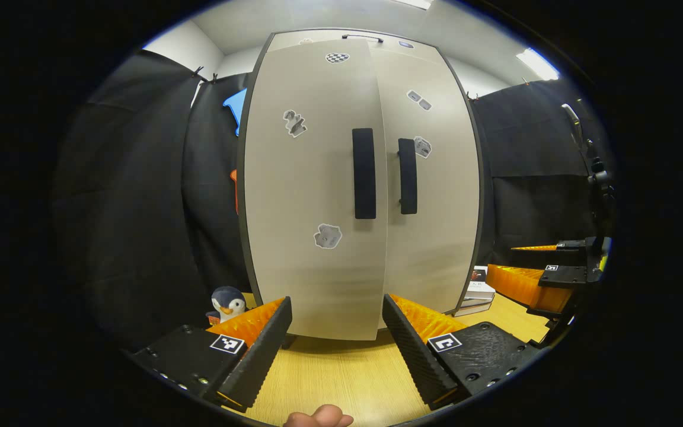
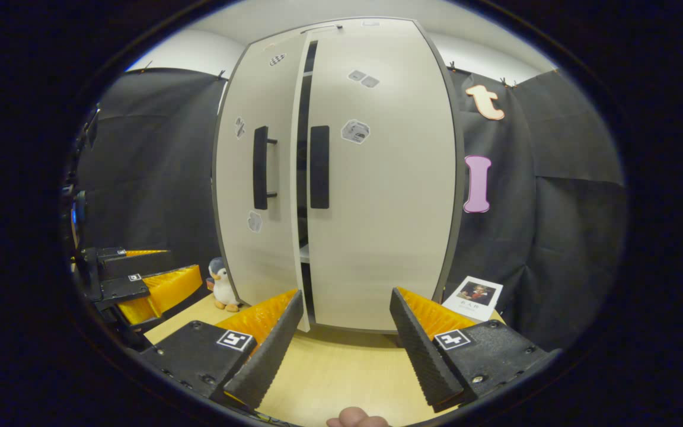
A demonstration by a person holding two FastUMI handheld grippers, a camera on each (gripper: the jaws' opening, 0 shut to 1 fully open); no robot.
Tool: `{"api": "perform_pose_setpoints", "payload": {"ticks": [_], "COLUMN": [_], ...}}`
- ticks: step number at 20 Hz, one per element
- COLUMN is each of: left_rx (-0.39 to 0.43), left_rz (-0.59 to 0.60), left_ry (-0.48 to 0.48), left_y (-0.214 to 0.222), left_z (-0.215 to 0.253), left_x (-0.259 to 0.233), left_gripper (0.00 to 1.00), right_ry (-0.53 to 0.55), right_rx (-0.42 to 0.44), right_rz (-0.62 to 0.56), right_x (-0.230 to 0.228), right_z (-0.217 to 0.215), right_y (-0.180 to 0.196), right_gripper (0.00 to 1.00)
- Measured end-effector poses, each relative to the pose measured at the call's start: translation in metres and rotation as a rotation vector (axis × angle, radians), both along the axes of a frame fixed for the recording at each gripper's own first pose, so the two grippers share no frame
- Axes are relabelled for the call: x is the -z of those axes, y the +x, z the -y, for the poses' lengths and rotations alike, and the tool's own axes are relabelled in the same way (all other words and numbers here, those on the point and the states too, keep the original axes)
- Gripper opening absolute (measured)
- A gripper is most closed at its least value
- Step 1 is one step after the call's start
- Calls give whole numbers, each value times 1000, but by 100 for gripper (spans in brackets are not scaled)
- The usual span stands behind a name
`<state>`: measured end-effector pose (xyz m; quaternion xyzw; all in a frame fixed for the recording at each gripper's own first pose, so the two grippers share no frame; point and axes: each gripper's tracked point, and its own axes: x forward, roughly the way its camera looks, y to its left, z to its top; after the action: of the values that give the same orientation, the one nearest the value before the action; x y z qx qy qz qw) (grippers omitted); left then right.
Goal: Grab one shoe with the right hand and put it into the shoe cabinet, grab the other shoe with the left hand and put it into the shoe cabinet; then close the right door with the right hand and the left door with the left hand.
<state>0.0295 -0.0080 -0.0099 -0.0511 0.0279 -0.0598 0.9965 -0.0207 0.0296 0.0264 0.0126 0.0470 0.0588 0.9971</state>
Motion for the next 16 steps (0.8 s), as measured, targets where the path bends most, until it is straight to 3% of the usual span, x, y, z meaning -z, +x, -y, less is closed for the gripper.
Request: {"api": "perform_pose_setpoints", "payload": {"ticks": [16], "left_rx": [7], "left_rz": [-40], "left_ry": [-11], "left_y": [-17], "left_z": [-14], "left_x": [13], "left_gripper": [96], "right_ry": [19], "right_rx": [15], "right_rz": [-42], "right_x": [11], "right_z": [-11], "right_y": [-17], "right_gripper": [96]}}
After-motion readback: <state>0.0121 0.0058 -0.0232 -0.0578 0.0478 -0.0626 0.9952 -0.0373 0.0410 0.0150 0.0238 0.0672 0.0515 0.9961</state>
